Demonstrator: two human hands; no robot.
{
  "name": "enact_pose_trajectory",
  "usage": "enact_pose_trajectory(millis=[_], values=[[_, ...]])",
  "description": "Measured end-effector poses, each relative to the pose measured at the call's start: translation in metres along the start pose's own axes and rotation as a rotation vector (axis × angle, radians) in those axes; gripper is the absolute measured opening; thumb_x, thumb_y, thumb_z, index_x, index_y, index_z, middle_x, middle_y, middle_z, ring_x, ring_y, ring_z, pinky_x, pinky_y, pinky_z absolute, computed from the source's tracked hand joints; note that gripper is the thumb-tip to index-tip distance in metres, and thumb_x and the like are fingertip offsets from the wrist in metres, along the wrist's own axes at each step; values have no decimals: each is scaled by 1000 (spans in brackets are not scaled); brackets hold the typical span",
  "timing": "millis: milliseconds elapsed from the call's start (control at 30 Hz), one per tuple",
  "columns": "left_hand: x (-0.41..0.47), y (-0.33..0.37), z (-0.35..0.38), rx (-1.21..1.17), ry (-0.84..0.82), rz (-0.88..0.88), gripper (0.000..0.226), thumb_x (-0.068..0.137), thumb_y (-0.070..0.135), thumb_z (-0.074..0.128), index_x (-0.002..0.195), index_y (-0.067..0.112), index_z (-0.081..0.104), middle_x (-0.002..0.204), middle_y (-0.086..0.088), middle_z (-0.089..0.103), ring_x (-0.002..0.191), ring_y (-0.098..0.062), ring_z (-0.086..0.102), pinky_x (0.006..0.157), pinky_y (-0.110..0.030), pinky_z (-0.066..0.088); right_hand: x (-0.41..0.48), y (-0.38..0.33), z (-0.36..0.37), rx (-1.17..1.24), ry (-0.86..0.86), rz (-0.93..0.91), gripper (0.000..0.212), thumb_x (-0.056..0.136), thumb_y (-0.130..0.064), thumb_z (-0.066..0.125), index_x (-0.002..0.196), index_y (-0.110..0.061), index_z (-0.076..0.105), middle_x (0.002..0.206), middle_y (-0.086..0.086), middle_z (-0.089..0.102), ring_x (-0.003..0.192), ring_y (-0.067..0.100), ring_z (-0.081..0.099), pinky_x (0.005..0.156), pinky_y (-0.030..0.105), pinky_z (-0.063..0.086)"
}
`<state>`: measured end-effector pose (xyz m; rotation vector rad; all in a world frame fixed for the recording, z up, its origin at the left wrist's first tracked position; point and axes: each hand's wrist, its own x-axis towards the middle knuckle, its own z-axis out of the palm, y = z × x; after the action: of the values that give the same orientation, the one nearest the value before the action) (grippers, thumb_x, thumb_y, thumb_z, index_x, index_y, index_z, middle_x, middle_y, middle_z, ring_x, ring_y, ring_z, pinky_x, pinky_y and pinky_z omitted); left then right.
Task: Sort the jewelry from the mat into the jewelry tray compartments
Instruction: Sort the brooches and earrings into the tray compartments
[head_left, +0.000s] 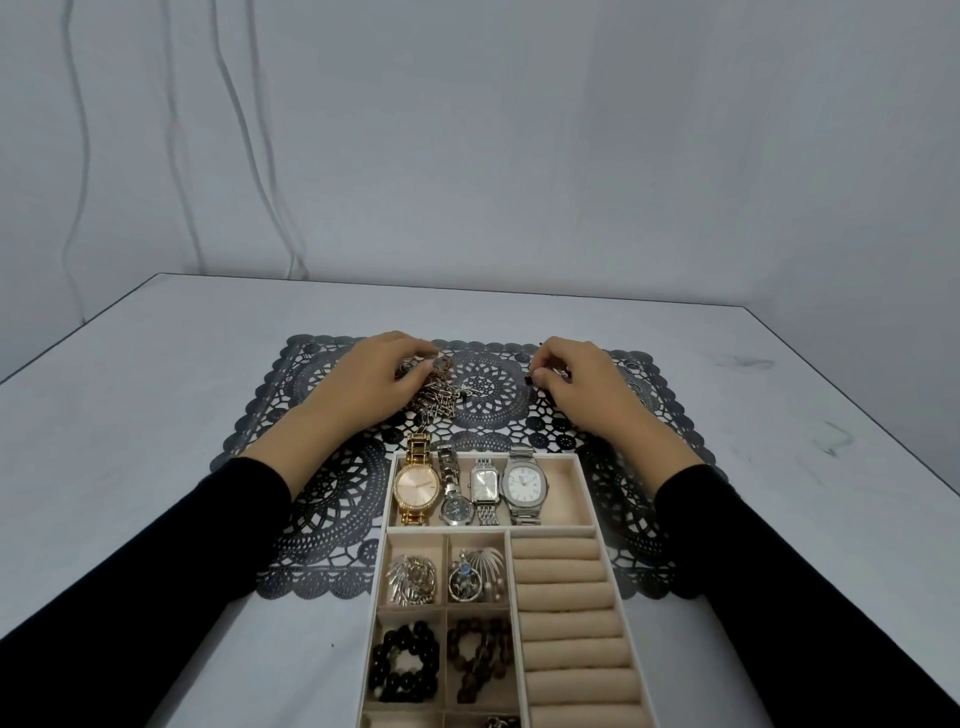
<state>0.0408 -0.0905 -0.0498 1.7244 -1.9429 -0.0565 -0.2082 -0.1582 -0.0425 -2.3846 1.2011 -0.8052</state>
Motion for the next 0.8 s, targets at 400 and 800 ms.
enact_pose_trajectory(millis=[400, 800], values=[[21, 16, 1, 13, -63, -136, 20, 87, 42, 69, 98, 27, 76, 95, 7, 65, 90, -10, 55, 77, -28, 41, 12, -16, -11, 450, 122, 149, 4, 90, -13, 62, 93, -13, 66, 81, -4, 65, 70, 5, 57, 67, 12, 45], [29, 33, 5, -8, -47, -295, 12, 84, 16, 66, 79, 13, 76, 68, 9, 63, 62, -4, 53, 52, -17, 37, 14, -26, -28, 838, 121, 191, 4, 87, -9, 66, 88, -13, 67, 83, 3, 70, 71, 10, 63, 61, 21, 48]])
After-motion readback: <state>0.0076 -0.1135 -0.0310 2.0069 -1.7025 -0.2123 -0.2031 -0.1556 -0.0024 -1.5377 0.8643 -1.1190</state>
